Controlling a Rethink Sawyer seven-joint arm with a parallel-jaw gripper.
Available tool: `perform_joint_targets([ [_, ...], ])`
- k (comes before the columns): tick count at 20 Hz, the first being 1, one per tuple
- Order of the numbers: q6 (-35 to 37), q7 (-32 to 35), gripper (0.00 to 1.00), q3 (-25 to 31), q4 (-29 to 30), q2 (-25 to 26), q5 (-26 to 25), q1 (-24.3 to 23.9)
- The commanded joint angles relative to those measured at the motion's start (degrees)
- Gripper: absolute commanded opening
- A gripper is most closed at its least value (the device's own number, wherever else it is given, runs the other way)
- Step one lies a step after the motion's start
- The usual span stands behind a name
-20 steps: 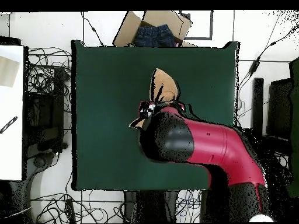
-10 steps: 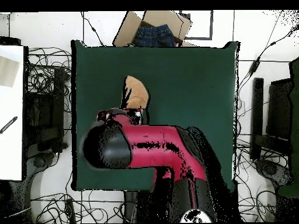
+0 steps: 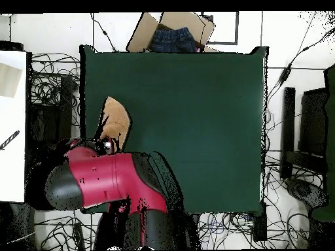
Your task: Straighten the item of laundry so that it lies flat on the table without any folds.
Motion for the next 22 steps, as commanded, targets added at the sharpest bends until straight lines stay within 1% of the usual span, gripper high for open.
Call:
perform_joint_targets([
  [1,-1.19,15.4,0.0,-3.39,2.85,2.86,5.01,-1.37],
  [3,-5.97,10.25,0.0,2.06,7.21,4.04,9.36,-6.96],
  [5,-10.32,4.03,0.0,10.38,12.47,6.2,15.13,-14.85],
  [6,-12.42,1.16,0.0,15.07,14.7,7.56,17.08,-19.08],
  [7,-14.36,-1.15,0.0,19.93,16.64,9.16,18.4,-23.25],
  [9,-17.14,-3.76,0.0,28.19,18.86,12.7,18.48,-30.27],
  [11,-19.04,-4.53,0.0,34.86,19.64,17.2,16.66,-35.89],
  [13,-20.55,-4.58,0.0,39.5,19.36,22.43,13.39,-40.0],
  [18,-20.86,-5.03,0.0,44.72,17.35,32.87,5.66,-45.92],
  [22,-19.5,-6.54,0.0,45.95,14.94,39.59,-0.33,-49.04],
])
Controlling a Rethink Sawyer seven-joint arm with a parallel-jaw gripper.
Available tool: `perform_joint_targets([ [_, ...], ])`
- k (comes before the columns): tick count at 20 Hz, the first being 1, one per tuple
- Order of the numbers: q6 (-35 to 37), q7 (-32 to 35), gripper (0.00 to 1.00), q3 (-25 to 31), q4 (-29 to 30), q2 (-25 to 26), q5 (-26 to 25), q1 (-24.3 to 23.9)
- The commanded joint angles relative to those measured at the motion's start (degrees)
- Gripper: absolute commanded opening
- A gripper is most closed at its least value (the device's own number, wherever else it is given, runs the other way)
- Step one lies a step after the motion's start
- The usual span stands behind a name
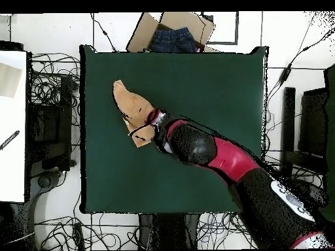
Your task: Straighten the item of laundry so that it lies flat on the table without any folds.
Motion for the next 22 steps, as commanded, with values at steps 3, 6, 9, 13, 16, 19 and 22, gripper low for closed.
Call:
perform_joint_targets([
  [3,2.13,-10.3,0.0,12.7,2.32,19.21,-13.98,-4.54],
  [6,3.66,-11.84,0.0,11.93,-1.03,22.58,-18.5,-5.25],
  [9,5.54,-12.48,0.0,11.38,-3.6,23.84,-21.05,-5.42],
  [13,12.78,-15.76,0.0,10.9,-9.82,23.98,-24.22,-5.74],
  [16,16.2,-16.97,0.0,10.33,-12.52,21.14,-26.08,-5.07],
  [19,18.52,-17.52,0.0,9.4,-14.72,18.14,-28.47,-3.95],
  [22,22.68,-19.01,0.0,9.2,-17.2,17.63,-29.36,-3.4],
])
